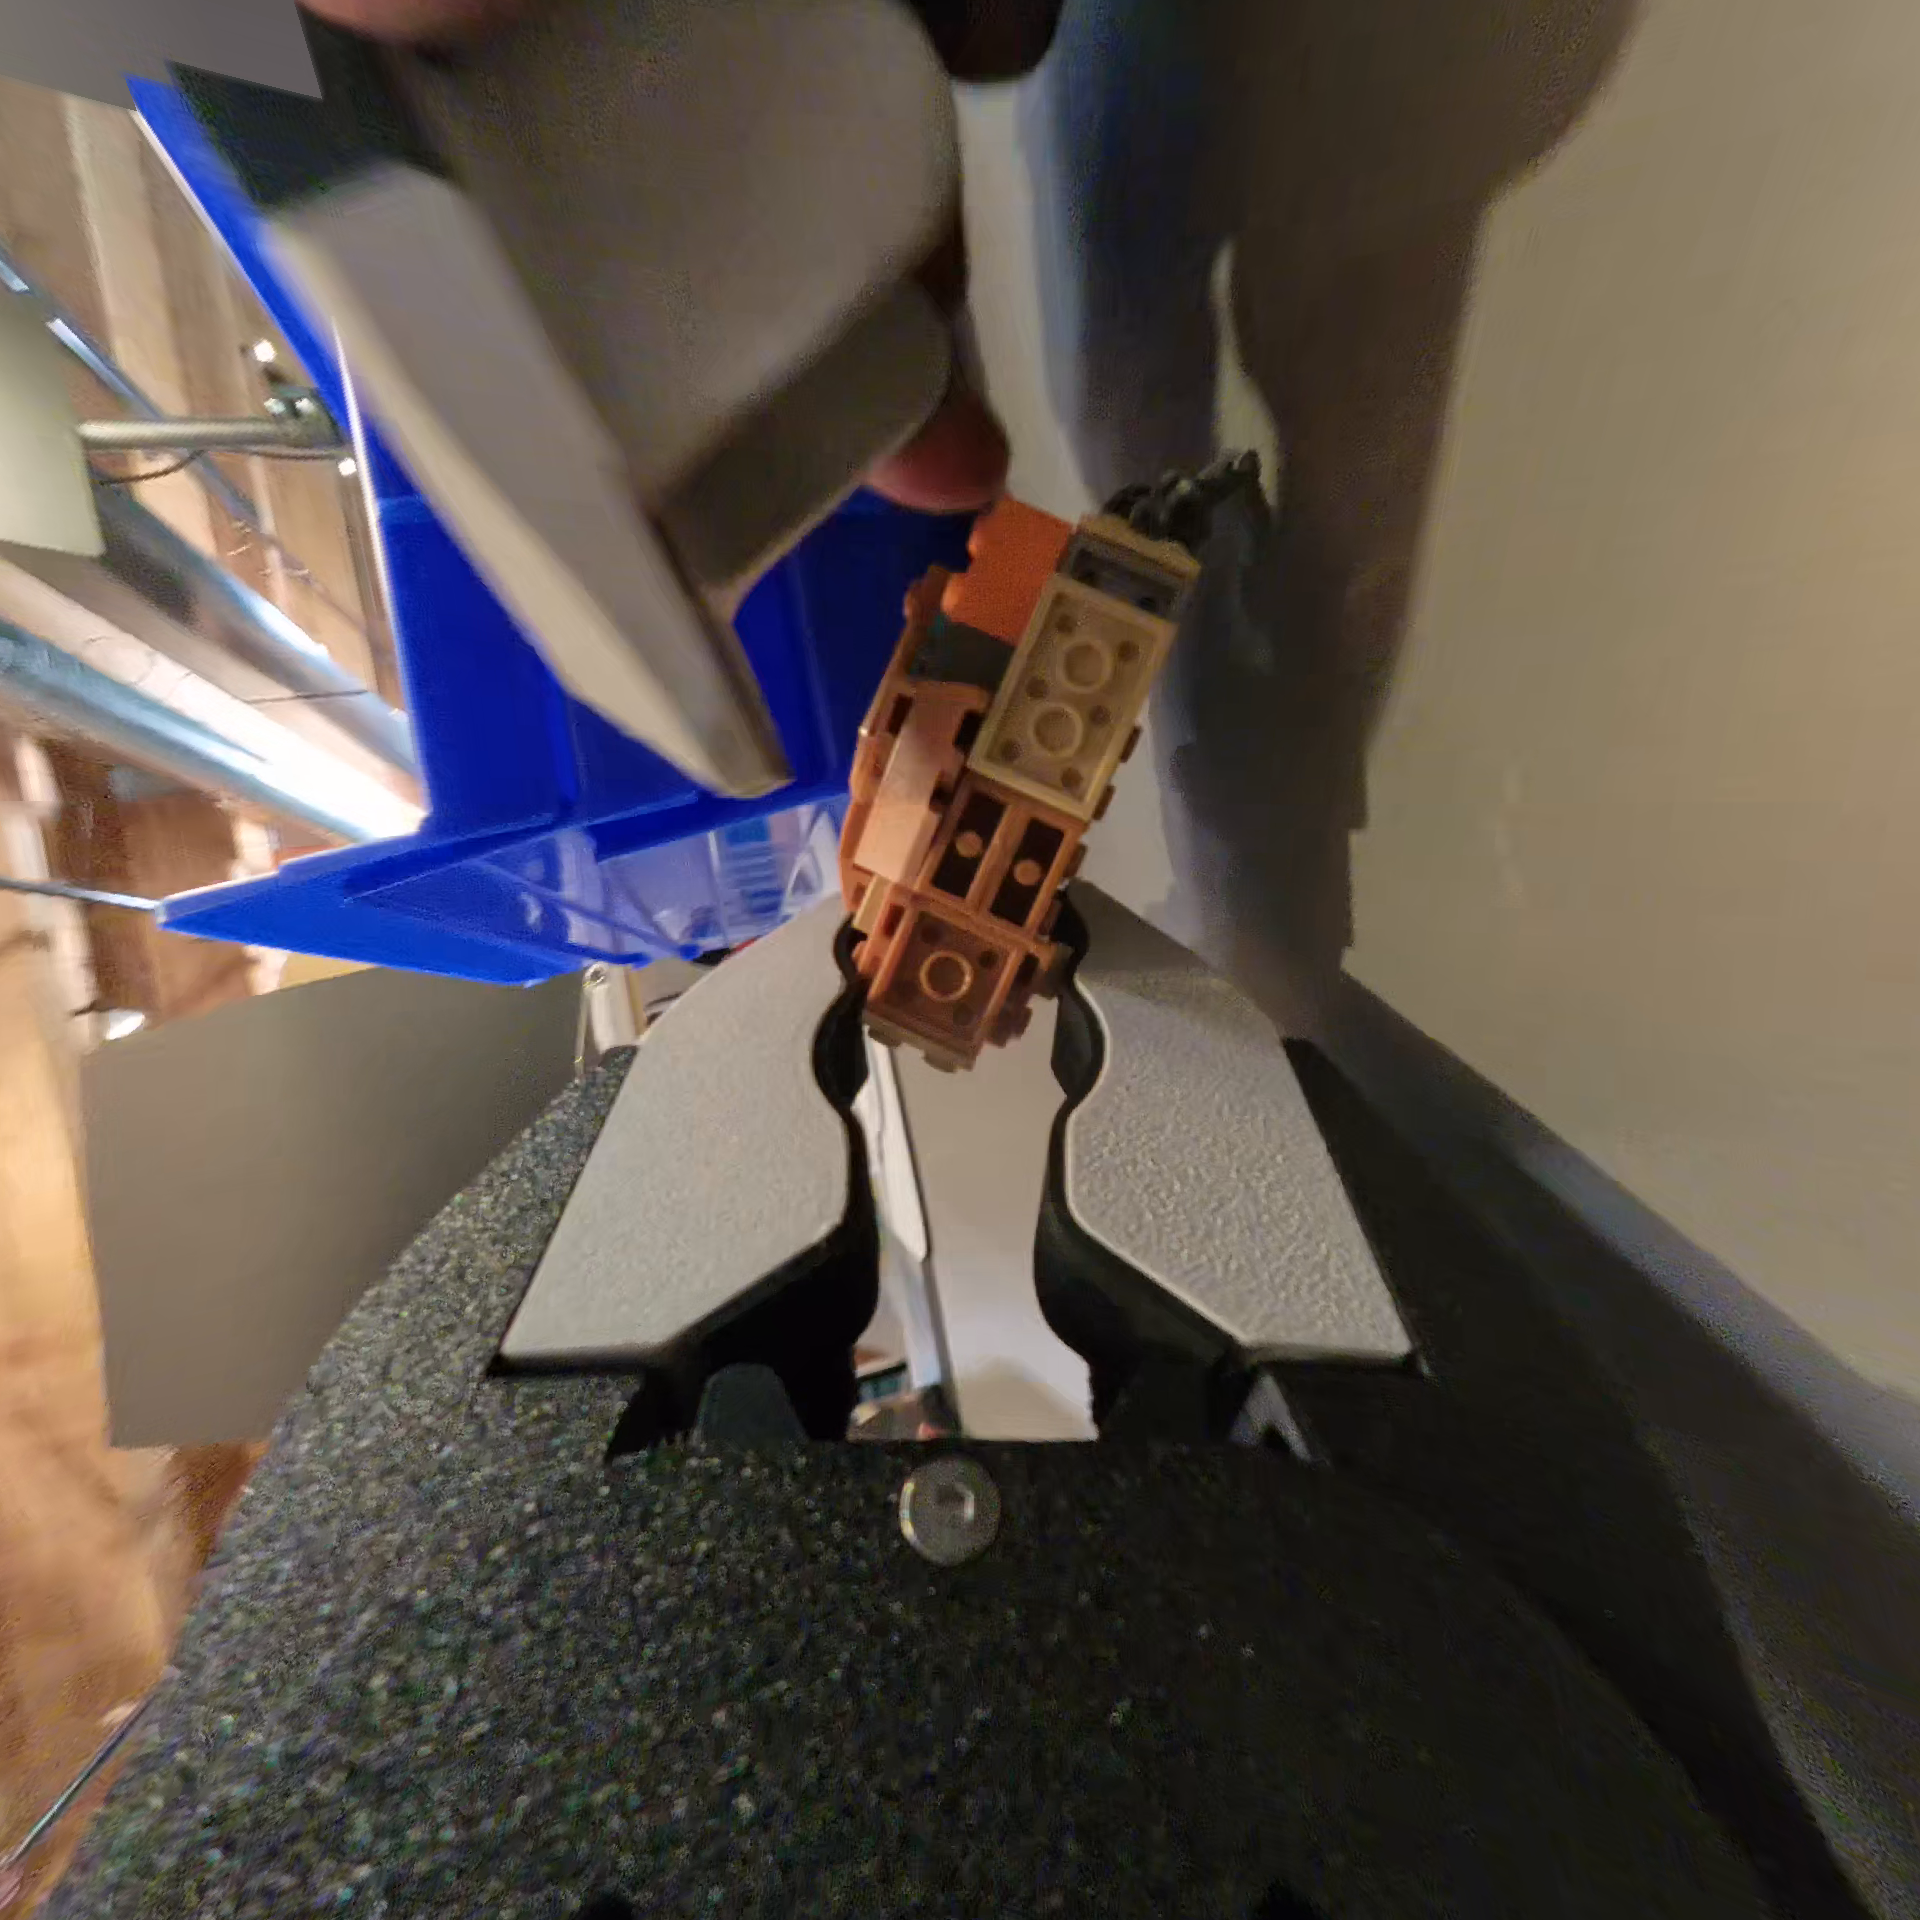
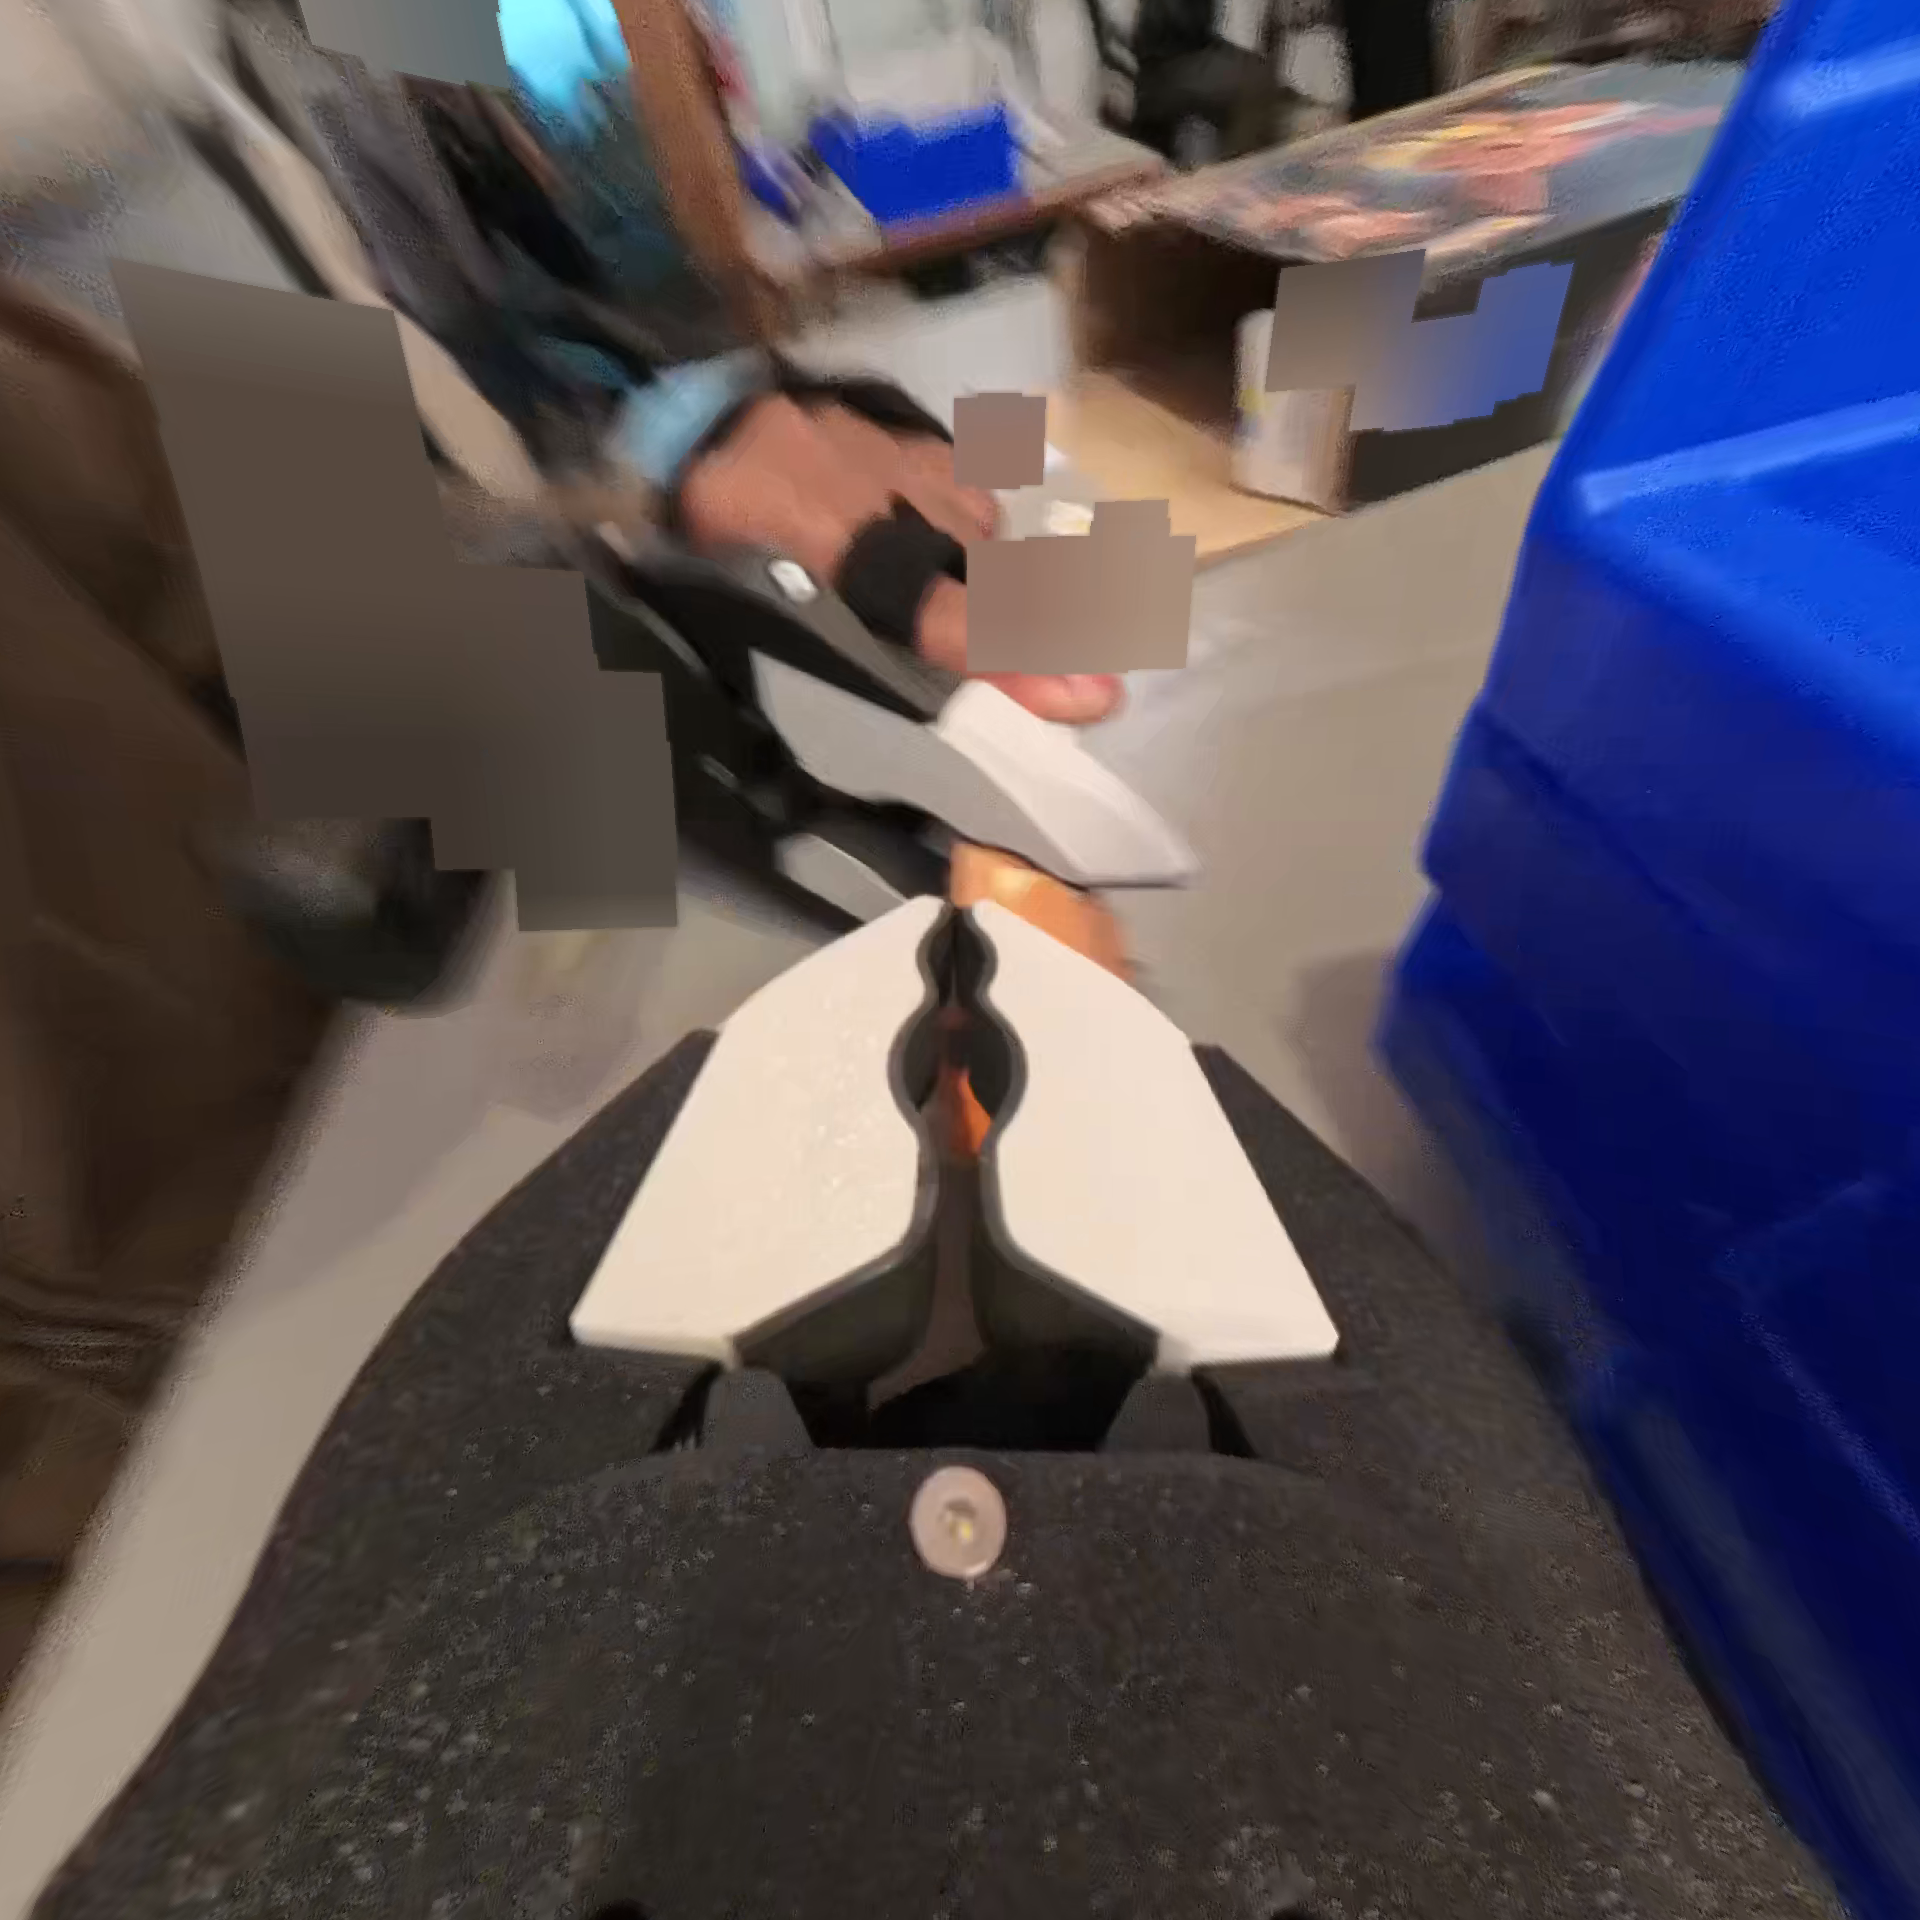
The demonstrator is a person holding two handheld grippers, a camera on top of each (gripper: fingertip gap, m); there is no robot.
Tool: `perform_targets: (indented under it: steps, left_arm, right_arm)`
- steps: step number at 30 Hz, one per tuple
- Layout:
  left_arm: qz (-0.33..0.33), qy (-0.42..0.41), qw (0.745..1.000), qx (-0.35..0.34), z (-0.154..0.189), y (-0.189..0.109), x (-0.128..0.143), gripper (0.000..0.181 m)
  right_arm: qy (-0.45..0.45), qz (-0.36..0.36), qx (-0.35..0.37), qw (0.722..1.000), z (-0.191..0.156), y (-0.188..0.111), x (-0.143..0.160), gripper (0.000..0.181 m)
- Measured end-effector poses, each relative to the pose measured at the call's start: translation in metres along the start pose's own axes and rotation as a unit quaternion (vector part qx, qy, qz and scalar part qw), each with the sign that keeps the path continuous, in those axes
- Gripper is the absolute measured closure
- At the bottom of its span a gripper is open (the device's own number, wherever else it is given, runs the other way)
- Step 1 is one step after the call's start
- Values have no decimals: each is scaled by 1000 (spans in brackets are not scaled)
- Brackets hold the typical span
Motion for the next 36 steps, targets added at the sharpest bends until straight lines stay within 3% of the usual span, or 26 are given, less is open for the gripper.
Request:
perform_targets:
  steps: [1, 2, 8, 13, 17, 21, 24, 26, 31, 34, 36]
  left_arm:
    - [-6, 1, 1000, 1, -1, 1, 0, 148]
    - [-4, -3, 1000, 10, 0, 1, 1, 148]
    - [-34, -56, 997, 35, 3, 3, 8, 148]
    - [-50, -61, 996, 49, 3, 3, 13, 148]
    - [-48, -26, 998, 40, -1, 0, 8, 148]
    - [-38, 12, 999, 24, -7, -4, 2, 148]
    - [-30, -31, 999, 14, -13, -4, 3, 146]
    - [-19, -104, 994, 30, -15, -4, 5, 146]
    - [-4, -317, 944, 93, -27, -8, 14, 138]
    - [20, -457, 875, 161, -33, -14, 19, 134]
    - [60, -543, 812, 206, -39, -20, 16, 135]
  right_arm:
    - [47, 22, -42, 998, -4, 2, -3, 181]
    - [57, -8, -30, 998, 0, 6, 4, 180]
    - [-41, -49, 53, 997, 5, 5, 6, 179]
    - [-102, -58, 104, 988, 9, 5, 1, 141]
    - [-145, -112, 130, 974, 8, 18, 10, 132]
    - [-130, -126, 134, 974, 11, 26, 17, 135]
    - [-108, -111, 130, 979, 13, 23, 15, 135]
    - [-88, -94, 124, 984, 16, 20, 14, 135]
    - [-60, -56, 118, 990, 20, 13, 8, 136]
    - [-66, -44, 118, 990, 20, 11, 5, 136]
    - [-73, -36, 117, 990, 18, 10, 4, 136]
Point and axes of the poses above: each gripper's, where its closed fingertips meet, y out along the fingers, x out of its underside, z = x × y across the jaws, the point moved 3 cm from there along -y, back along the fingers, and after that the axes turned 9 degrees about -x, right-handed, at the moved point
